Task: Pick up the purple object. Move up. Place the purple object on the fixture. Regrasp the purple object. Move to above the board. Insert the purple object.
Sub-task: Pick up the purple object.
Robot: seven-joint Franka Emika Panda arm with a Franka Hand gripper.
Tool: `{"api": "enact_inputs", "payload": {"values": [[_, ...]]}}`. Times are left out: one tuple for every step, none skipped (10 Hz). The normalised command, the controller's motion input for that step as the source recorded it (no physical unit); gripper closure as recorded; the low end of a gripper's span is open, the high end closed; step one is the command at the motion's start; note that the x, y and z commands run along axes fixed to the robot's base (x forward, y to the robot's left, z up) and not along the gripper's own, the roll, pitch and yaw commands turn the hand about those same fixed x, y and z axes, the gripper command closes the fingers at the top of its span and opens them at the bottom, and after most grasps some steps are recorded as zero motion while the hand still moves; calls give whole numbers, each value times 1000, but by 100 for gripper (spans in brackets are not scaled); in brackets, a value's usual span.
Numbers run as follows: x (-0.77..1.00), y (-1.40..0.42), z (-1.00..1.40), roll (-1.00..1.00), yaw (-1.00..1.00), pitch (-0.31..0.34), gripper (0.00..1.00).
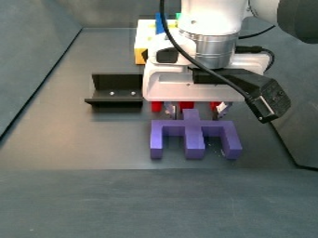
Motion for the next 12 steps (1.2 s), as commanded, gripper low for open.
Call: {"api": "enact_inputs", "payload": {"values": [[0,0,0,17,0,0,0],[0,0,0,0,0,0,100],[0,0,0,0,0,0,100],[0,0,0,0,0,0,100],[0,0,0,0,0,0,100],[0,0,0,0,0,0,100],[0,0,0,0,0,0,100],[0,0,0,0,0,0,100],[0,0,0,0,0,0,100],[0,0,0,0,0,0,100],[0,0,0,0,0,0,100],[0,0,0,0,0,0,100]]}}
